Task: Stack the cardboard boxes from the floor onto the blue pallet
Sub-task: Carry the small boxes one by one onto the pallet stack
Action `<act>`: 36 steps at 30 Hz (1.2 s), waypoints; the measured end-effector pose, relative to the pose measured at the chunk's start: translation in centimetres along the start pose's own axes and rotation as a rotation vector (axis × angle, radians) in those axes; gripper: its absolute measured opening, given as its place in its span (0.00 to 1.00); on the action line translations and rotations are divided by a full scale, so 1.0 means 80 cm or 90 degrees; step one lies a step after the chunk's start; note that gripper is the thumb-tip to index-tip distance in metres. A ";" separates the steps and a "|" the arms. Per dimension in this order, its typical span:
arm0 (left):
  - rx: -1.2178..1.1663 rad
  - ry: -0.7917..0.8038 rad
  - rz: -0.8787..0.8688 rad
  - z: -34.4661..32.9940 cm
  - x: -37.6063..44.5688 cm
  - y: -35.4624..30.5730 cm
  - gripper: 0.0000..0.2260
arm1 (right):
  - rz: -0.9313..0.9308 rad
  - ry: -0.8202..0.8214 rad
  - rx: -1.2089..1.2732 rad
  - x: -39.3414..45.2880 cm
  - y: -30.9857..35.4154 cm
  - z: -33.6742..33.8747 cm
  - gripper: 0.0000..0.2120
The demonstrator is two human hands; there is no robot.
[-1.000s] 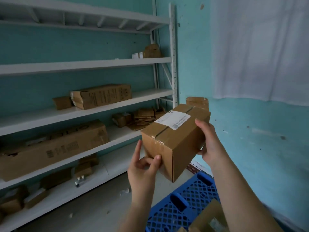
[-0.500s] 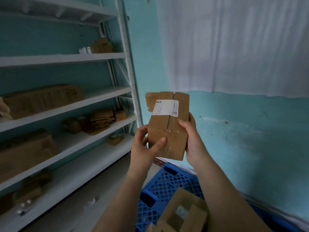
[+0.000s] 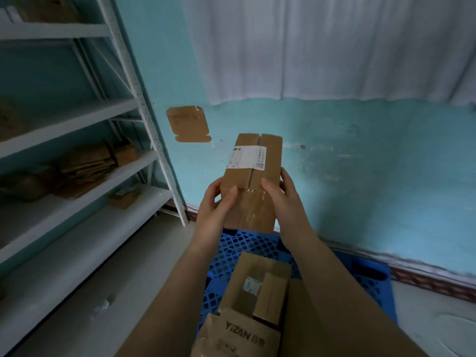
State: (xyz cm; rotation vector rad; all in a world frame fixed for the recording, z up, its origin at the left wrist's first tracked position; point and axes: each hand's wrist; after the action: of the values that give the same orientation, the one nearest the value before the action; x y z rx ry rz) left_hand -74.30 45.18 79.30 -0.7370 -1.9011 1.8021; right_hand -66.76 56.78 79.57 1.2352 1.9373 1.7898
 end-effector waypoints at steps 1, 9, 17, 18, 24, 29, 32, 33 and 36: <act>-0.017 -0.003 0.021 0.005 0.008 0.004 0.23 | -0.006 -0.019 -0.032 0.001 -0.010 -0.005 0.22; 0.042 -0.057 0.127 0.059 0.088 0.052 0.14 | -0.037 -0.041 -0.118 -0.002 -0.094 -0.046 0.24; 0.089 0.003 0.209 0.097 0.142 0.178 0.20 | -0.135 -0.047 -0.207 -0.026 -0.214 -0.040 0.24; 0.093 0.006 0.225 0.099 0.150 0.198 0.22 | -0.152 -0.049 -0.218 -0.028 -0.234 -0.036 0.25; 0.147 0.014 0.322 0.116 0.191 0.362 0.21 | -0.255 -0.067 -0.228 -0.052 -0.391 -0.005 0.26; 0.168 0.016 0.352 0.118 0.229 0.486 0.20 | -0.340 -0.057 -0.221 -0.069 -0.524 0.026 0.30; 0.169 0.015 0.386 0.120 0.254 0.553 0.20 | -0.367 -0.037 -0.225 -0.079 -0.597 0.039 0.33; 0.159 0.018 0.396 0.121 0.261 0.578 0.20 | -0.383 -0.031 -0.237 -0.083 -0.619 0.044 0.34; 0.170 0.020 0.415 0.126 0.262 0.642 0.19 | -0.430 -0.019 -0.267 -0.104 -0.672 0.058 0.35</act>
State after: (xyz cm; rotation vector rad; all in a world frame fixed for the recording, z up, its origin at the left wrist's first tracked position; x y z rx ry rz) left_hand -92.12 51.71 26.19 -1.3826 -1.4405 2.3361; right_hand -80.94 59.69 26.89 0.3968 1.5705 1.6535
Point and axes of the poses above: each hand's wrist, its own x-axis towards the middle knuckle, its own z-axis out of the back of the hand, y = z × x, and after that the axes turned 15 degrees about z, right-handed
